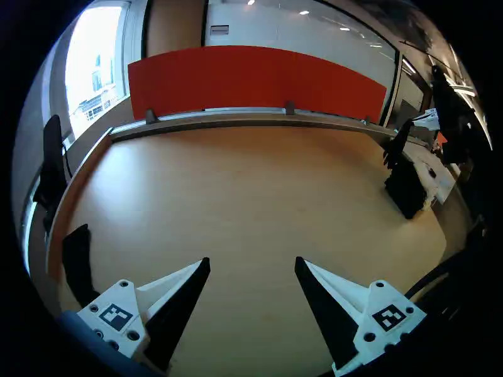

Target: Fold towel

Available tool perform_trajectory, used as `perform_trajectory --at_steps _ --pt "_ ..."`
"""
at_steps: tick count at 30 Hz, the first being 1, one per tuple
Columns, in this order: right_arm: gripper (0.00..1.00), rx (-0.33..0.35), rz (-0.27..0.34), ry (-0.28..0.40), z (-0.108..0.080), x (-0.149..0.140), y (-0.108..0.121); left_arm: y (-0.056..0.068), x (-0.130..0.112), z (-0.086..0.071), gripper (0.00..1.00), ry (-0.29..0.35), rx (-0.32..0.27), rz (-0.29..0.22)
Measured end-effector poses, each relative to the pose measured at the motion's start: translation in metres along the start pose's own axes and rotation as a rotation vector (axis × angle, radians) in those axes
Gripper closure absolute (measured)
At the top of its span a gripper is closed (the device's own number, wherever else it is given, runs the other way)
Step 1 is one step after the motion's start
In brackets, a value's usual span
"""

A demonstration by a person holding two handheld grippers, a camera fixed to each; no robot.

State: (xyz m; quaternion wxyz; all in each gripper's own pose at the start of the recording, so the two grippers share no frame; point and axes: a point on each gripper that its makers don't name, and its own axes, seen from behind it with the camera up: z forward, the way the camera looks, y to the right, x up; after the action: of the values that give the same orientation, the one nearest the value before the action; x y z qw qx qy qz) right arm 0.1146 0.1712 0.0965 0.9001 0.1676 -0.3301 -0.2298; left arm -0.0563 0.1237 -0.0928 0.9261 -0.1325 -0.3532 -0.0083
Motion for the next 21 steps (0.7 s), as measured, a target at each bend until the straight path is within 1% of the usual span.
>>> perform_trajectory --at_steps 5,14,21 --pt "0.95 -0.002 0.011 -0.016 -0.009 -0.015 0.000 0.003 0.001 0.000 0.00 0.001 -0.008 0.009" --pt "0.95 -0.006 0.047 -0.052 -0.030 -0.053 -0.002 0.006 0.002 -0.001 0.00 0.004 -0.026 0.018" --pt "0.95 -0.006 0.080 -0.079 -0.042 -0.081 -0.012 0.009 0.001 -0.002 0.00 0.004 -0.035 0.022"
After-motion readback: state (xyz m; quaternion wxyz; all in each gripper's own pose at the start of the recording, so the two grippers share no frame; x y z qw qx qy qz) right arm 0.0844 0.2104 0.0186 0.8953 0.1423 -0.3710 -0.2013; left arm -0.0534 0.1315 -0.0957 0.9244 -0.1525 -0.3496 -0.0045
